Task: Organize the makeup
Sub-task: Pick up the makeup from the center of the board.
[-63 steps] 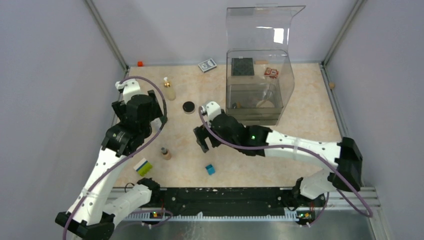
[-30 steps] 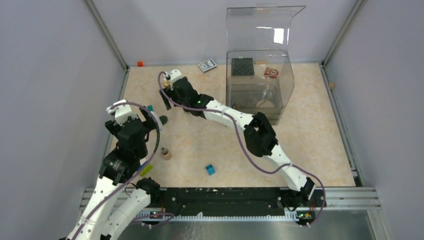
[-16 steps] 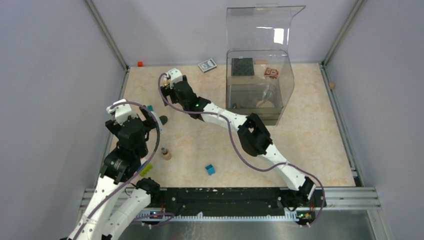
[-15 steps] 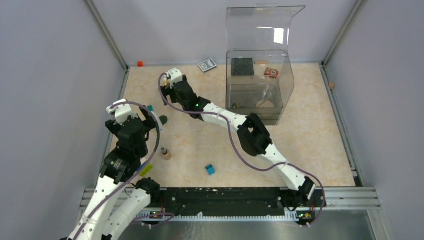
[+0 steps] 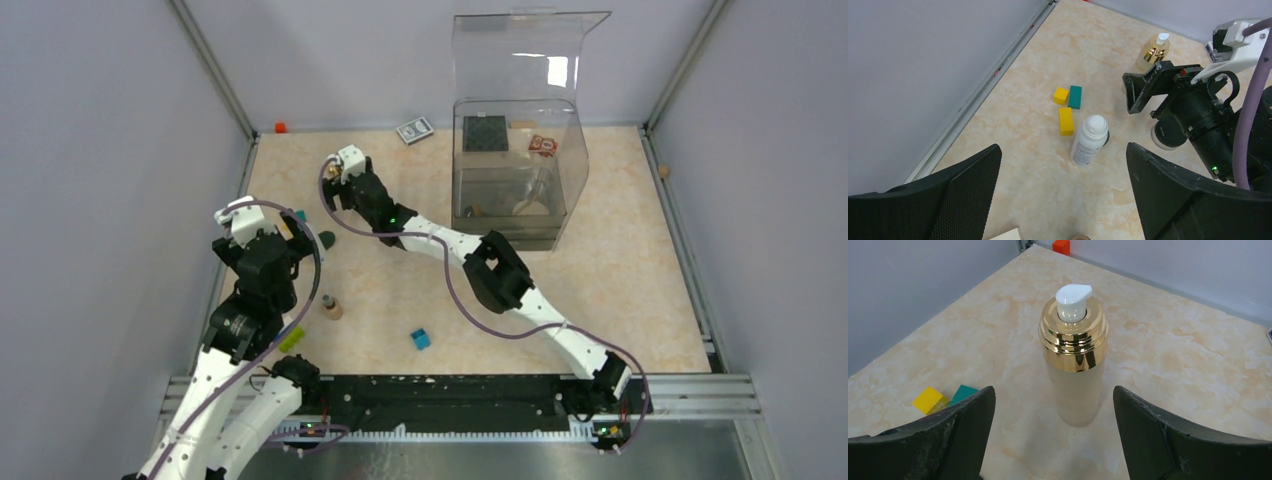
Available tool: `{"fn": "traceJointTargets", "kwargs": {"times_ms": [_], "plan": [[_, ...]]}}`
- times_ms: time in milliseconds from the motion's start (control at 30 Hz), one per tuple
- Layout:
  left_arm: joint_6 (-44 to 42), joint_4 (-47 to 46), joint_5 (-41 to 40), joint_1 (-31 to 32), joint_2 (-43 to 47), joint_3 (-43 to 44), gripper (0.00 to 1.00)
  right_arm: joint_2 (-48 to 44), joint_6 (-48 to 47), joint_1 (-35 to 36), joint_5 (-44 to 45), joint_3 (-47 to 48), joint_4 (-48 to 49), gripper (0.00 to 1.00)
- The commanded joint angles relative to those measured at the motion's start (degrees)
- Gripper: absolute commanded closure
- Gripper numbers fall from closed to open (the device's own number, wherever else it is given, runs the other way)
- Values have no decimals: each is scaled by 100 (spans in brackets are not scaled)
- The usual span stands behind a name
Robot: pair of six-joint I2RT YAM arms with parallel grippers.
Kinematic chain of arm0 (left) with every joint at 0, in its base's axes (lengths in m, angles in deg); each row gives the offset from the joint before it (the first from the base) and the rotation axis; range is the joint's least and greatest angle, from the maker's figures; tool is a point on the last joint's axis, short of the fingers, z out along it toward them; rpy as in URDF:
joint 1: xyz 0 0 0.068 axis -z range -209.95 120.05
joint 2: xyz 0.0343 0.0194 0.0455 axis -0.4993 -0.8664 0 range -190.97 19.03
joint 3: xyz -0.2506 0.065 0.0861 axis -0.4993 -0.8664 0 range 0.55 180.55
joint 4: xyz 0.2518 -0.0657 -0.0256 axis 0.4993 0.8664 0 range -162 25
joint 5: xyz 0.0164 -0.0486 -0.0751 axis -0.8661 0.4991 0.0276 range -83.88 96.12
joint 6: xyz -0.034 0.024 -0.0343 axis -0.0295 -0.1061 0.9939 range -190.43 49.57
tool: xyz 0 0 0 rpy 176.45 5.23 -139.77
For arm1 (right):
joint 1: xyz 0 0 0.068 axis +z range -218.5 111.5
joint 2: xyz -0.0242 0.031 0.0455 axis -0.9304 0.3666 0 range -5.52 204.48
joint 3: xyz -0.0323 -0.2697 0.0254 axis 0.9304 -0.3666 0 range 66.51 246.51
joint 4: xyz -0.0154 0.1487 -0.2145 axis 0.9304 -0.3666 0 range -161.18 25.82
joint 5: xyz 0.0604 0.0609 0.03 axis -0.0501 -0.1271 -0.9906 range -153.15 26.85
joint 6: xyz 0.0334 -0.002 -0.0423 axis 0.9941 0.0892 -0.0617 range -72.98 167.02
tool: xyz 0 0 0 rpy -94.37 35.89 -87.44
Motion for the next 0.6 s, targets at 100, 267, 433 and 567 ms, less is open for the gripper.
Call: {"fn": "traceJointTargets", "kwargs": {"times_ms": [100,267,433,567], "plan": [[-19,-288,118,-80,-36,-38,1,201,100,-134,-2,334,732,16],[-29,-306,177,-111,-43,-44,1,358,148,-183,-40,429,907,17],[-24,-323,230,-130,-51,-53,1,595,224,-206,-38,687,1017,18],[-29,-323,238,-134,-50,-62,1,750,248,-208,-62,854,1070,18]]}}
